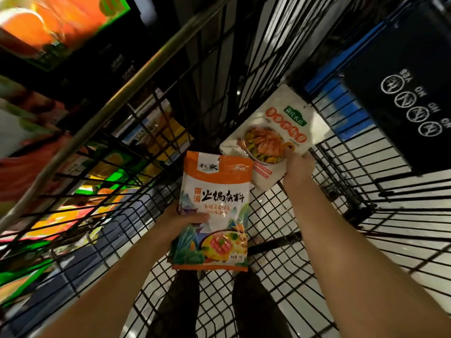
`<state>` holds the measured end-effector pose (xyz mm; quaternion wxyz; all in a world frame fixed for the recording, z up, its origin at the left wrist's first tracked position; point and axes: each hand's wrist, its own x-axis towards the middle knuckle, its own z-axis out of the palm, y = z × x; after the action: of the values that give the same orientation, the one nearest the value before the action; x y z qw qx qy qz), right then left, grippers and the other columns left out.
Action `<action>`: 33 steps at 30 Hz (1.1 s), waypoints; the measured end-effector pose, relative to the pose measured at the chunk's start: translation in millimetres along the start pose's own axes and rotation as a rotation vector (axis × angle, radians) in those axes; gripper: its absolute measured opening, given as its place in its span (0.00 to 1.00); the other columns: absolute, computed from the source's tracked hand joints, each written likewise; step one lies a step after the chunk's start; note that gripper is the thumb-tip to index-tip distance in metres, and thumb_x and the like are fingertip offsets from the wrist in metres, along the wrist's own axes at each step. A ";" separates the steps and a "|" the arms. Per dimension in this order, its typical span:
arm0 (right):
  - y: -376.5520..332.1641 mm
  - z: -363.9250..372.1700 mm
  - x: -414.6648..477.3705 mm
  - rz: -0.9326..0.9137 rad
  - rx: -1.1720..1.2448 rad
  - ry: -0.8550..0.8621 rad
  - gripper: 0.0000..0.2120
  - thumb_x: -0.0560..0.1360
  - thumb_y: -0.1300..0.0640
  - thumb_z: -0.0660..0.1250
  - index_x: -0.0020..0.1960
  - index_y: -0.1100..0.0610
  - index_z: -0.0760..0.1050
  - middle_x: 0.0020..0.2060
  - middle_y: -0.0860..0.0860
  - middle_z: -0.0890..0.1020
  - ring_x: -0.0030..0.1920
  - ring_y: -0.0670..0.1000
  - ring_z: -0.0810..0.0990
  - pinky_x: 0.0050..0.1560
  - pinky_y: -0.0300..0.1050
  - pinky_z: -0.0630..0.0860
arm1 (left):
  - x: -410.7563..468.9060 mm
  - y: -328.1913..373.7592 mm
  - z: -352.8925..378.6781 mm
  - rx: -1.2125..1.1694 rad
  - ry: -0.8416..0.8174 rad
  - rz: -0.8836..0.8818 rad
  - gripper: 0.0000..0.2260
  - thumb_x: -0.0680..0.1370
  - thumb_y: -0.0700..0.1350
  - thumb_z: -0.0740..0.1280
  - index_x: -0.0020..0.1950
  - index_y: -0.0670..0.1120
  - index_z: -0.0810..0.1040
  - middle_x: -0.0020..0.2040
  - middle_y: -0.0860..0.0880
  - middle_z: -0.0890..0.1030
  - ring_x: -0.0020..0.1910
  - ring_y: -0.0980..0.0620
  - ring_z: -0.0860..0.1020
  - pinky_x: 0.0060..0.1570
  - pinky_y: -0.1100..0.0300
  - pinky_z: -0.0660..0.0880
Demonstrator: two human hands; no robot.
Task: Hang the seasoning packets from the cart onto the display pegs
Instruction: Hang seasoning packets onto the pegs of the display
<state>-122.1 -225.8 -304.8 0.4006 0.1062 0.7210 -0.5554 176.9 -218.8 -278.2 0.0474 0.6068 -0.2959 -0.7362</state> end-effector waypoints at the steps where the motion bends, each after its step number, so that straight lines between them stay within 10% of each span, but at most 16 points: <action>1: -2.7 -6.7 -4.1 -0.044 -0.043 0.014 0.12 0.78 0.69 0.69 0.59 0.58 0.79 0.49 0.56 0.84 0.45 0.53 0.85 0.37 0.46 0.84 | 0.1 0.1 0.3 0.001 -0.001 -0.005 0.21 0.69 0.36 0.79 0.60 0.47 0.82 0.53 0.46 0.87 0.51 0.45 0.86 0.50 0.51 0.82; 5: -27.2 -38.0 -25.4 -0.133 -0.230 0.094 0.09 0.80 0.62 0.67 0.52 0.49 0.75 0.50 0.57 0.83 0.48 0.56 0.84 0.47 0.54 0.83 | -0.3 1.9 1.3 0.016 0.018 -0.015 0.19 0.69 0.36 0.79 0.57 0.46 0.83 0.50 0.47 0.88 0.47 0.47 0.87 0.43 0.55 0.83; 12: -107.7 -80.2 -104.9 -0.343 -0.411 -0.104 0.04 0.79 0.65 0.70 0.49 0.57 0.79 0.34 0.48 0.84 0.32 0.45 0.84 0.30 0.40 0.78 | -9.8 14.7 13.2 -0.032 0.001 -0.025 0.23 0.69 0.39 0.80 0.62 0.46 0.82 0.56 0.45 0.86 0.51 0.46 0.86 0.47 0.54 0.83; 16: -149.2 -97.8 -151.0 -0.337 -0.289 -0.361 0.09 0.79 0.71 0.65 0.55 0.63 0.81 0.44 0.55 0.88 0.44 0.54 0.88 0.42 0.50 0.85 | -38.2 36.2 29.6 -0.030 -0.003 0.034 0.19 0.71 0.37 0.79 0.61 0.44 0.81 0.52 0.47 0.86 0.42 0.54 0.86 0.36 0.65 0.81; 21: -174.3 -97.7 -200.3 -0.180 -0.203 -0.617 0.13 0.78 0.69 0.63 0.61 0.66 0.79 0.51 0.61 0.87 0.50 0.58 0.87 0.46 0.50 0.85 | -92.4 72.9 51.4 0.022 -0.067 0.133 0.28 0.67 0.47 0.83 0.61 0.37 0.80 0.54 0.40 0.85 0.48 0.47 0.84 0.51 0.55 0.82; 24: -178.4 -86.6 -214.1 -0.125 -0.223 -0.692 0.12 0.71 0.65 0.66 0.52 0.63 0.84 0.45 0.57 0.88 0.45 0.53 0.88 0.42 0.46 0.84 | -135.1 89.5 56.6 -0.087 -0.039 0.250 0.08 0.71 0.34 0.75 0.48 0.40 0.81 0.37 0.47 0.87 0.40 0.45 0.83 0.42 0.53 0.82; 28: -187.8 -76.7 -232.5 -0.120 -0.267 -0.765 0.11 0.75 0.68 0.67 0.55 0.64 0.84 0.50 0.63 0.87 0.48 0.61 0.87 0.48 0.56 0.85 | -205.7 100.1 59.3 -0.364 -0.047 0.280 0.15 0.65 0.39 0.71 0.50 0.36 0.79 0.36 0.40 0.85 0.32 0.44 0.84 0.34 0.54 0.82; 33: -213.0 -72.3 -281.1 -0.264 -0.390 -0.904 0.09 0.79 0.69 0.66 0.56 0.66 0.82 0.51 0.63 0.86 0.48 0.61 0.87 0.48 0.57 0.85 | -292.1 84.9 72.1 -0.592 0.098 0.399 0.05 0.60 0.36 0.74 0.30 0.37 0.80 0.23 0.43 0.78 0.21 0.48 0.78 0.18 0.65 0.70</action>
<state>-98.2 -156.5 47.7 0.6113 -0.3134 0.5730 -0.4469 161.6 -136.0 22.8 0.3779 0.5318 -0.1799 -0.7362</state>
